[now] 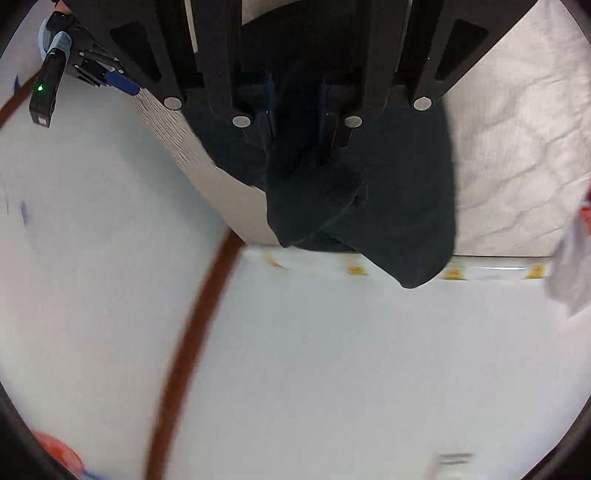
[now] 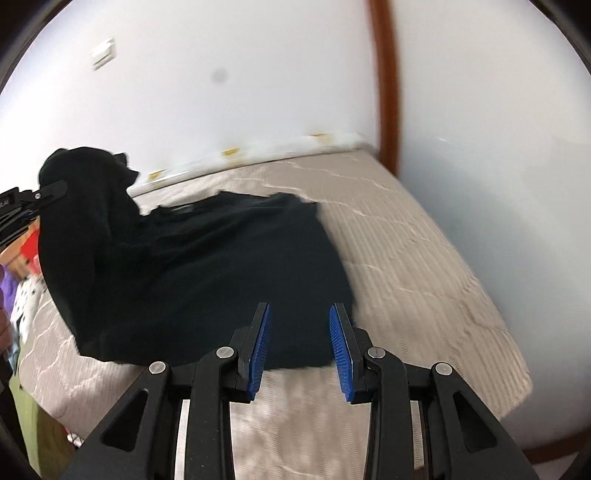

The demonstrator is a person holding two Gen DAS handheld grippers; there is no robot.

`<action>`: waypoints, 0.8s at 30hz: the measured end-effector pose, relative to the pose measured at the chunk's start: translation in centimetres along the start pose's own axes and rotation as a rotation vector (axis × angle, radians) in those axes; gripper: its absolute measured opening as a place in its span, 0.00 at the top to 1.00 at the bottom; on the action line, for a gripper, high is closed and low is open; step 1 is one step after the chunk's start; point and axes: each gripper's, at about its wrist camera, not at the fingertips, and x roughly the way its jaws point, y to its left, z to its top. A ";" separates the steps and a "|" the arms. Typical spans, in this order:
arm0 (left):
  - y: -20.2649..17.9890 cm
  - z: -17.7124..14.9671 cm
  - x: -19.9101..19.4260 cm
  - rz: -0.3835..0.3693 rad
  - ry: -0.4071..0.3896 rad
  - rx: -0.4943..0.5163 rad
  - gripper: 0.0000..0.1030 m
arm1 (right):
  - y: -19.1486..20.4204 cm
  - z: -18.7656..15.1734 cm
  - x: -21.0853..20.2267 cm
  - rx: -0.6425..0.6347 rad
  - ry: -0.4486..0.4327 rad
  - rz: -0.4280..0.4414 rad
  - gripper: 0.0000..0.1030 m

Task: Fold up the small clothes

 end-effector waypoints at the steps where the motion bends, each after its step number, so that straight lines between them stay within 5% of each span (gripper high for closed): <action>1: -1.4 -0.5 1.6 -0.023 0.026 0.022 0.85 | -0.6 -0.2 0.0 0.012 0.005 -0.007 0.68; 6: -4.8 -4.2 7.5 -0.061 0.170 0.075 0.85 | -3.1 -1.1 1.1 0.050 0.037 -0.031 0.68; 11: -4.9 -6.3 9.3 -0.089 0.247 0.104 0.81 | -3.0 -0.8 2.0 0.059 0.045 0.005 0.68; 13: -4.1 -6.1 8.6 -0.140 0.269 0.093 0.72 | -2.6 -0.5 2.1 0.053 0.038 0.027 0.68; 16: -3.9 -5.9 6.6 -0.227 0.260 0.074 0.46 | -0.5 0.5 2.2 0.041 0.025 0.103 0.58; 19: -2.2 -6.2 3.0 -0.200 0.198 0.107 0.39 | 1.8 1.4 2.2 0.023 -0.009 0.193 0.41; 24: 2.8 -8.4 -0.4 -0.067 0.182 0.112 0.35 | 5.4 2.1 3.4 0.029 -0.009 0.305 0.34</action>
